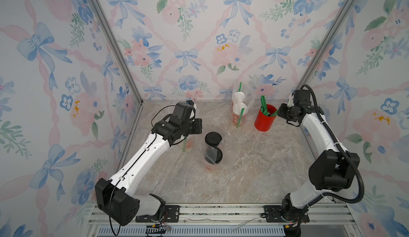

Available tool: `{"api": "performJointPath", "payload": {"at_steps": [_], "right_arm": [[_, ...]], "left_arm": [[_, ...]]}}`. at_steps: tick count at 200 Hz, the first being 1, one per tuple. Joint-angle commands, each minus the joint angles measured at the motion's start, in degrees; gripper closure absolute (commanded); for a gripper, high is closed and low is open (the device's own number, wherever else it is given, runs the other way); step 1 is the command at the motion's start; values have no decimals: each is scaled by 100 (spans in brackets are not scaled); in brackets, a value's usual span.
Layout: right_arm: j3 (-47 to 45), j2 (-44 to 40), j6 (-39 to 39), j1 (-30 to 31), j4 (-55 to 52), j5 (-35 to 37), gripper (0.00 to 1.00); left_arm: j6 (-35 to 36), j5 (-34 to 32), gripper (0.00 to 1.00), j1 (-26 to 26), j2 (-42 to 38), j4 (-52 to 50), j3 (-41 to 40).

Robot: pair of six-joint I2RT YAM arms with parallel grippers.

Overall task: Pack milk tea into plastic carrier bags
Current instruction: Pick up the straw from the container.

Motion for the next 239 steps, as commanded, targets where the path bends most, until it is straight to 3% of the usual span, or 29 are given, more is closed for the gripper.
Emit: {"api": "performJointPath", "payload": {"at_steps": [1,52,155,239], "right_arm": [[230,111,53,48,164,-265,74],[545,452,-304,334,175,50,75],[595,823,-450,565,474,573,86],[899,58,-412,633,-429,991,94]], "left_arm": [[-9,31,100,43,-66,135,-70],[-4,37,100,49,-68,133,-101],[-42,31,100,70,-156,128,-172],[-30,51,100,78,-92,134,-145]]}}
